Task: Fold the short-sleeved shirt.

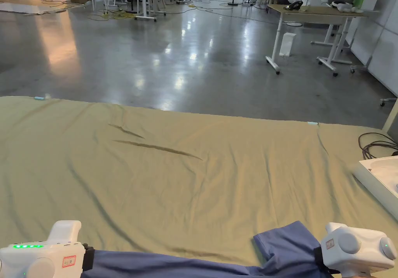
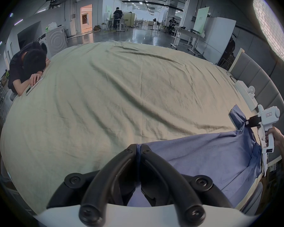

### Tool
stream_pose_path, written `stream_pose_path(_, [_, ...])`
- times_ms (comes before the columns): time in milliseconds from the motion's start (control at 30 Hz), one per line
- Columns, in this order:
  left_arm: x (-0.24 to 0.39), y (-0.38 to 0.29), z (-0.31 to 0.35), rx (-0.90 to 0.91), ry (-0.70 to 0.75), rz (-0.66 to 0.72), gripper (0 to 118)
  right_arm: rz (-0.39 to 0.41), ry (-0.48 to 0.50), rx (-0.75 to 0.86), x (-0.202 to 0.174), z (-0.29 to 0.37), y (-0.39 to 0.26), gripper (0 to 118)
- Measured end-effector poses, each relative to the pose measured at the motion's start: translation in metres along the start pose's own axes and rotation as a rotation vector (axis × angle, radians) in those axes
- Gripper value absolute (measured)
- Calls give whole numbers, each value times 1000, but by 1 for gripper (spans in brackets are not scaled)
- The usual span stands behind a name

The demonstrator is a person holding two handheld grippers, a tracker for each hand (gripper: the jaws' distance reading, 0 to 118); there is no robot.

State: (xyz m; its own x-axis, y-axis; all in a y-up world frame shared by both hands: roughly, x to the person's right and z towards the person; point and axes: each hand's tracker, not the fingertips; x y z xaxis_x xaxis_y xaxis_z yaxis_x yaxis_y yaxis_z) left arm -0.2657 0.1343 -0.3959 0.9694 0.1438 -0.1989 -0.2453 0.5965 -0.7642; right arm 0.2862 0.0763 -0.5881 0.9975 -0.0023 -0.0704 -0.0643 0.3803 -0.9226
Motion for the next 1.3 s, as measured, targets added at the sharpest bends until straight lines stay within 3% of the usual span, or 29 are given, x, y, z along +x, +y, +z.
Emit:
stream_pose_path(300, [-6, -6, 18, 24, -9, 3, 5, -25, 67, 150, 7, 62, -26, 0])
stream_pose_path(500, [-6, -11, 59, 88, -23, -3, 5, 15, 96, 281, 17, 142, -56, 0])
stream_pose_path(767, [-21, -45, 122, 145, -45, -5, 5, 61, 69, 328, 32, 216, -132, 0])
stream_pose_path(1033, [-29, -107, 151, 58, -82, 9, 5, 96, 1, 244, 38, 224, -226, 0])
stream_pose_path(1067, [-28, -117, 151, 19, -82, 7, 5, 129, -1, 206, 37, 220, -239, 0])
stream_pose_path(1167, [-35, -146, 136, -69, -34, -10, 5, 103, -13, 165, 36, 203, -264, 0])
stream_pose_path(1300, [-36, -172, 105, -201, -4, -33, 5, 137, -61, 98, 30, 172, -283, 0])
